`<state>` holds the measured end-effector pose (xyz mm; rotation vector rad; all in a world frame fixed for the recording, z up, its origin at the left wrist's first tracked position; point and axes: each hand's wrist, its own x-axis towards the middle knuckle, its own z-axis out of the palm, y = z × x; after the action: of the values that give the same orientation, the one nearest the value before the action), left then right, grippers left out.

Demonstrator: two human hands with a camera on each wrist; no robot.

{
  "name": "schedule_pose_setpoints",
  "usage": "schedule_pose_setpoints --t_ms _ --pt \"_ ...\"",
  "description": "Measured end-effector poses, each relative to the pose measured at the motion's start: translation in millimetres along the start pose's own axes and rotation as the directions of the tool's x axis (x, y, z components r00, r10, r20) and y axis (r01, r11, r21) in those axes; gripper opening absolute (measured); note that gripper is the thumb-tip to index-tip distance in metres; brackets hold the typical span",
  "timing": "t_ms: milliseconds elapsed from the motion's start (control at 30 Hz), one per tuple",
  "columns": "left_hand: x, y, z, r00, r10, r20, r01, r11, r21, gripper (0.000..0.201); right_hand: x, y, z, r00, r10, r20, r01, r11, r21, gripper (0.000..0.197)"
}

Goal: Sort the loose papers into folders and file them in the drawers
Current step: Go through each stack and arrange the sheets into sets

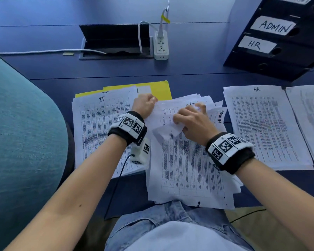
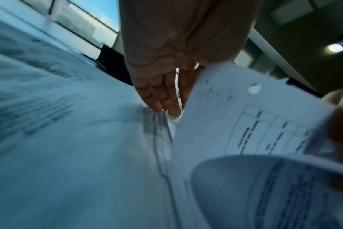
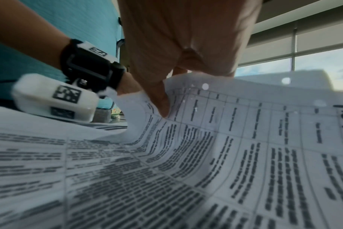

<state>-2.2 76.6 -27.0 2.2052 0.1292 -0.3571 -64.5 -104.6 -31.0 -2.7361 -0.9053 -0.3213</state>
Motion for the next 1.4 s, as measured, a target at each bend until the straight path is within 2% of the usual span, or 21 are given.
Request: schedule_pose_setpoints --t_ms 67,200,300,400,467,533,567,633,700,800,900,967,1000,1067,1133,1267,1400 --pt "0.1 2.1 1.6 1.0 0.016 0.024 -0.019 0.988 0.152 0.029 -3.9 -4.2 -0.5 0.999 -0.05 -0.001 0.05 0.999 -0.004 0.037" --pt "3.0 2.6 7.2 0.994 0.046 0.097 -0.073 0.952 0.296 0.026 -11.8 -11.1 0.6 0.998 -0.055 -0.03 0.054 0.998 -0.023 0.038" --pt "3.5 2.2 9.3 0.99 0.076 0.119 -0.111 0.938 0.327 0.022 -19.3 -16.3 5.0 0.995 -0.03 -0.091 0.027 0.999 -0.04 0.046" --pt "1.5 3.3 8.1 0.988 0.123 0.094 -0.148 0.928 0.341 0.018 -24.0 -19.2 8.4 0.991 0.039 -0.129 -0.034 0.999 0.042 0.061" --pt "0.5 3.5 7.3 0.984 0.133 0.123 -0.168 0.922 0.349 0.013 -21.4 -16.9 6.9 0.988 0.067 -0.14 -0.061 0.997 0.05 0.056" --pt "-1.4 4.4 5.5 0.974 0.133 0.183 -0.182 0.939 0.29 0.007 -17.0 -11.4 4.0 0.988 0.029 -0.15 -0.031 0.999 -0.012 0.036" --pt "-2.4 5.1 3.9 0.968 0.128 0.218 -0.179 0.955 0.237 0.015 -14.8 -8.1 2.9 0.989 0.016 -0.149 -0.022 0.999 -0.037 0.03" --pt "-4.2 5.5 -0.8 0.945 0.132 0.299 -0.16 0.985 0.071 0.026 -9.8 -3.8 0.3 0.988 0.031 -0.149 -0.042 0.997 -0.069 0.026" --pt "-9.8 8.9 -7.0 0.911 0.165 0.379 -0.127 0.984 -0.124 0.028 -4.4 0.7 -2.1 0.986 0.055 -0.158 -0.07 0.993 -0.092 0.023" --pt "-15.9 15.0 -13.9 0.879 0.175 0.444 -0.068 0.967 -0.247 0.027 -0.3 3.2 -1.3 0.975 0.054 -0.215 -0.075 0.993 -0.091 0.035" --pt "-12.0 17.8 -16.0 0.921 0.124 0.37 -0.026 0.966 -0.258 0.028 -3.3 -1.8 -0.5 0.973 0.072 -0.22 -0.072 0.997 0.007 0.047" --pt "-4.4 13.3 -13.0 0.971 0.082 0.223 -0.072 0.996 -0.05 0.023 -9.1 -9.6 -2.8 0.975 0.021 -0.221 -0.026 0.999 -0.021 0.045" --pt "-0.4 8.8 -10.5 0.985 0.059 0.162 -0.072 0.994 0.079 0.022 -12.8 -13.4 -4.0 0.975 -0.021 -0.221 0.009 0.998 -0.055 0.037" --pt "4.3 1.5 -3.9 0.994 0.004 0.111 -0.033 0.965 0.26 0.028 -19.8 -21.0 -5.4 0.978 -0.078 -0.194 0.056 0.992 -0.116 0.024" --pt "4.7 -1.7 1.6 0.996 0.006 0.094 -0.039 0.935 0.352 0.03 -26.2 -27.0 -4.0 0.989 -0.085 -0.123 0.064 0.984 -0.164 0.025" --pt "-0.6 1.2 2.7 0.996 0.058 0.068 -0.077 0.939 0.335 0.034 -32.8 -29.5 1.2 1.0 -0.024 0.006 0.025 0.982 -0.188 0.03" --pt "-4.1 4.7 -0.2 0.991 0.103 0.086 -0.125 0.941 0.316 0.024 -29.0 -24.7 1.4 1.0 0.0 0.014 0.002 0.993 -0.121 0.031"
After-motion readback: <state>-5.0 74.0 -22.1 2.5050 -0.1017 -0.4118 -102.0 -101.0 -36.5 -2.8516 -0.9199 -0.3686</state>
